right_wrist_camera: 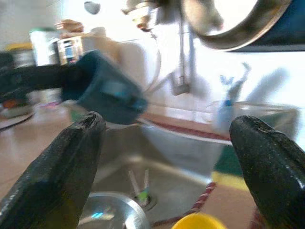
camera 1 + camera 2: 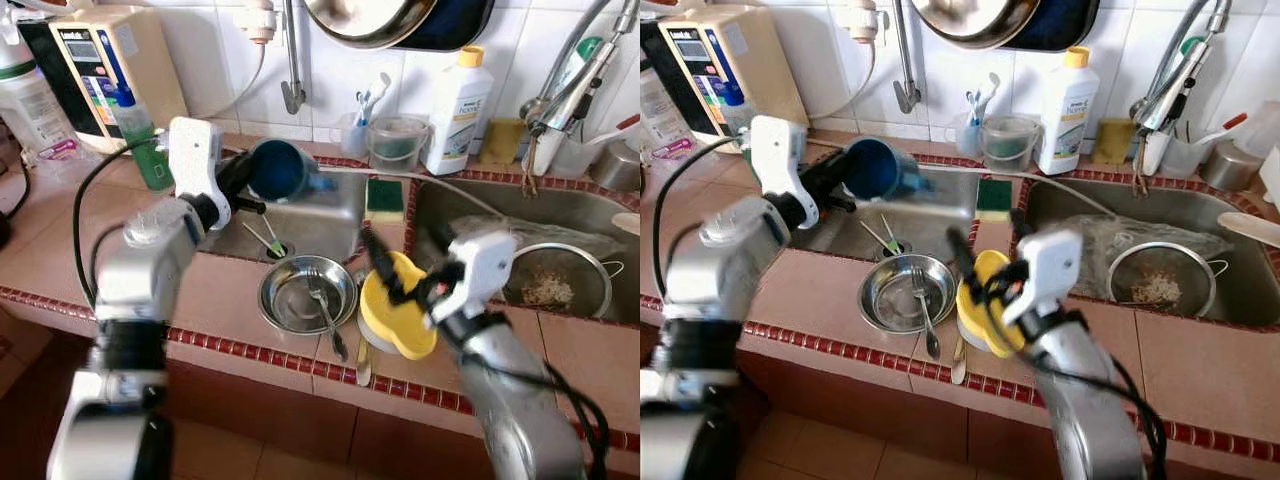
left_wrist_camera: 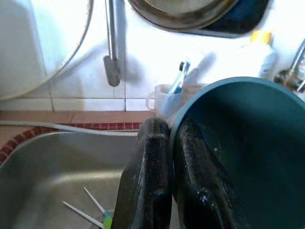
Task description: Kitchen organization
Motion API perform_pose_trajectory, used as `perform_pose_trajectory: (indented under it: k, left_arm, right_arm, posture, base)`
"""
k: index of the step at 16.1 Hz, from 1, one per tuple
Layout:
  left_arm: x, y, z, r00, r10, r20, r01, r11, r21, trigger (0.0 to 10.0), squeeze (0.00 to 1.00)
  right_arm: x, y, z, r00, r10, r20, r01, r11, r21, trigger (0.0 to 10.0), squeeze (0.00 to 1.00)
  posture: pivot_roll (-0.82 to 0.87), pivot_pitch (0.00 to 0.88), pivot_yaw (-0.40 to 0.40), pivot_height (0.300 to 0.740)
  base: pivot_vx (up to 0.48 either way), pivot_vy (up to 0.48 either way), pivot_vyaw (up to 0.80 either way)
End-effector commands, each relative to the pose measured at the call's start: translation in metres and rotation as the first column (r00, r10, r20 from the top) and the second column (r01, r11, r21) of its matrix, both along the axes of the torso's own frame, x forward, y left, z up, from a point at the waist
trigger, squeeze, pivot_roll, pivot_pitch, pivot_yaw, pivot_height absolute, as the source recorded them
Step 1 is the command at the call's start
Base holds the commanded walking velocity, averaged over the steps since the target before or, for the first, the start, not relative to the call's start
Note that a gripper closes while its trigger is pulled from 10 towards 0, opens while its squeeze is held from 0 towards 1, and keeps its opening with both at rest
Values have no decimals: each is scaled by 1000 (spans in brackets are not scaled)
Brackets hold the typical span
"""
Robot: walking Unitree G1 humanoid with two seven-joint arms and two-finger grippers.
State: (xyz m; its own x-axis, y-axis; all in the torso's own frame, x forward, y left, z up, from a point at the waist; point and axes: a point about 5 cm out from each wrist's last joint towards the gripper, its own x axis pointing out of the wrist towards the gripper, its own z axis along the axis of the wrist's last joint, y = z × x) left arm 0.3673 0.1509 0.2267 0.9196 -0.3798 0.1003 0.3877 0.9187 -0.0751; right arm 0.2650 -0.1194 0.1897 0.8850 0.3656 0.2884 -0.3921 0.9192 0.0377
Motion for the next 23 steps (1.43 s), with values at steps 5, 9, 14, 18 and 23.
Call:
perform_pose_trajectory:
  k: [5, 9, 14, 18, 23]
  left_arm:
    - [0, 3, -3, 983, 119, 141, -118, 993, -20, 10000, 0]
    - [6, 6, -6, 988, 107, 110, -106, 994, -17, 10000, 0]
    - [19, 11, -7, 995, 67, 77, -68, 997, 20, 10000, 0]
    - [30, 15, -10, 997, 70, 26, -71, 997, 33, 10000, 0]
    - [41, 22, -16, 992, 98, -85, -92, 993, 68, 10000, 0]
  right_arm:
    - [23, -9, 13, 988, -157, -16, 157, 987, 44, 10000, 0]
    - [13, -2, 24, 994, -112, 0, 112, 991, 67, 10000, 0]
    - [-16, -5, 11, 993, -76, -96, 78, 997, 20, 10000, 0]
    - [-34, -1, 7, 989, -45, -143, 47, 999, 5, 10000, 0]
    - [-63, 10, 9, 979, 66, -195, -63, 998, 22, 10000, 0]
  posture:
    - [-177, 39, 27, 740]
    - [-182, 112, 14, 740]
    - [-217, 212, 16, 740]
    - [-246, 255, 23, 740]
    - [-281, 310, 39, 740]
  base:
    - [0, 0, 0]
    - [0, 0, 0]
    - [0, 0, 0]
    - [0, 0, 0]
    - [0, 0, 0]
